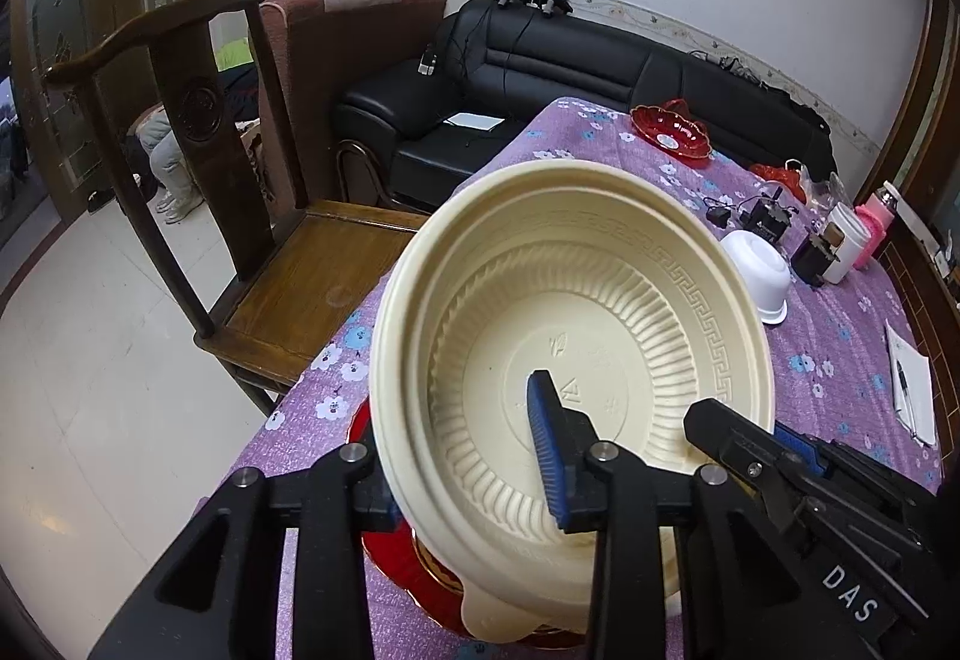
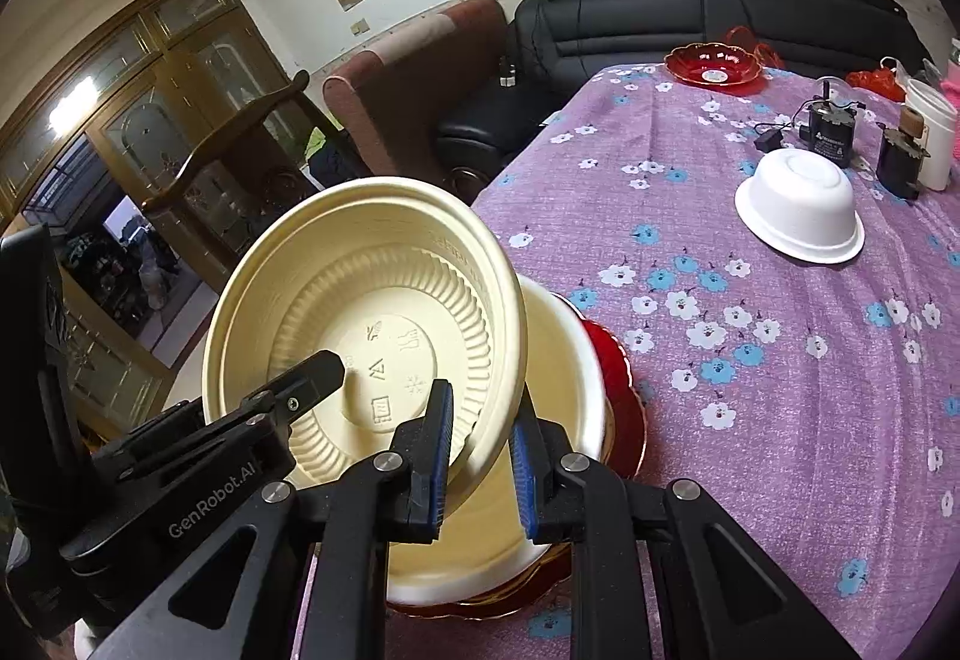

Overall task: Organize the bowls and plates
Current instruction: 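Lower the beige bowl into the white bowl and open both grippers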

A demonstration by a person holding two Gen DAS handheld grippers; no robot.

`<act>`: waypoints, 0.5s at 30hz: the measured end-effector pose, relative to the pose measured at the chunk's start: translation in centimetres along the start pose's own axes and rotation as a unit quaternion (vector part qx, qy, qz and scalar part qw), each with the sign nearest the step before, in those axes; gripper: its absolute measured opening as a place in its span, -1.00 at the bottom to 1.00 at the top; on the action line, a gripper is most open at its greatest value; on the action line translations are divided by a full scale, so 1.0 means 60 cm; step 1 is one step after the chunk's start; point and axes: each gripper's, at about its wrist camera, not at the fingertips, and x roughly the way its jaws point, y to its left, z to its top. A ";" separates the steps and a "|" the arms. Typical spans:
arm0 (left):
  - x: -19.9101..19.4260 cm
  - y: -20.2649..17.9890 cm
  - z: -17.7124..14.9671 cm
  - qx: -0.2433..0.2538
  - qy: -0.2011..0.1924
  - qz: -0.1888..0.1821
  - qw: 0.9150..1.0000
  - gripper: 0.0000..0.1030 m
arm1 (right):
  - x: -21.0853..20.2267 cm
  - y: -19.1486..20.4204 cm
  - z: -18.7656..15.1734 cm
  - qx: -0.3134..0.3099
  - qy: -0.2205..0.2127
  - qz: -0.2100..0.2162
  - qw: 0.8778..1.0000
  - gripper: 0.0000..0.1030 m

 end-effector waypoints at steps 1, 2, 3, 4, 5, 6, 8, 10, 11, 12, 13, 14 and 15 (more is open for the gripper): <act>0.000 0.001 0.000 0.000 0.000 0.001 1.000 -0.34 | 0.000 0.000 0.000 -0.001 0.000 0.000 1.000 -0.60; 0.000 0.002 -0.001 -0.001 0.000 0.002 1.000 -0.30 | -0.001 0.002 0.000 -0.004 -0.001 -0.001 1.000 -0.60; -0.002 0.003 -0.001 -0.002 -0.003 0.002 1.000 -0.24 | -0.002 0.004 0.000 -0.007 -0.003 -0.002 1.000 -0.59; -0.005 0.005 -0.002 -0.004 -0.009 0.006 1.000 -0.08 | -0.004 0.007 -0.001 -0.011 -0.005 -0.004 1.000 -0.59; -0.007 0.006 -0.003 -0.006 -0.014 0.010 1.000 0.08 | -0.005 0.009 -0.002 -0.014 -0.009 -0.006 1.000 -0.59; -0.012 0.007 -0.004 -0.008 -0.024 0.017 1.000 0.13 | -0.005 0.012 -0.002 -0.017 -0.012 -0.010 1.000 -0.59; -0.020 0.008 -0.006 -0.008 -0.037 0.024 0.999 0.23 | -0.006 0.017 -0.004 -0.027 -0.019 -0.020 0.999 -0.55; -0.030 0.007 -0.009 -0.007 -0.050 0.034 0.998 0.28 | -0.007 0.019 -0.006 -0.035 -0.027 -0.030 0.999 -0.36; -0.035 0.008 -0.010 -0.007 -0.056 0.039 0.998 0.33 | -0.007 0.018 -0.006 -0.036 -0.029 -0.031 0.998 -0.34; -0.039 0.008 -0.012 -0.007 -0.062 0.042 0.997 0.36 | -0.009 0.017 -0.006 -0.035 -0.030 -0.029 0.999 -0.33; -0.046 0.009 -0.015 -0.007 -0.070 0.046 0.996 0.42 | -0.010 0.015 -0.006 -0.032 -0.032 -0.026 0.999 -0.32; -0.051 0.009 -0.017 -0.007 -0.075 0.049 0.996 0.45 | -0.012 0.014 -0.006 -0.030 -0.033 -0.024 0.999 -0.32; -0.059 0.010 -0.020 -0.009 -0.085 0.055 0.995 0.46 | -0.014 0.012 -0.006 -0.029 -0.035 -0.021 0.999 -0.31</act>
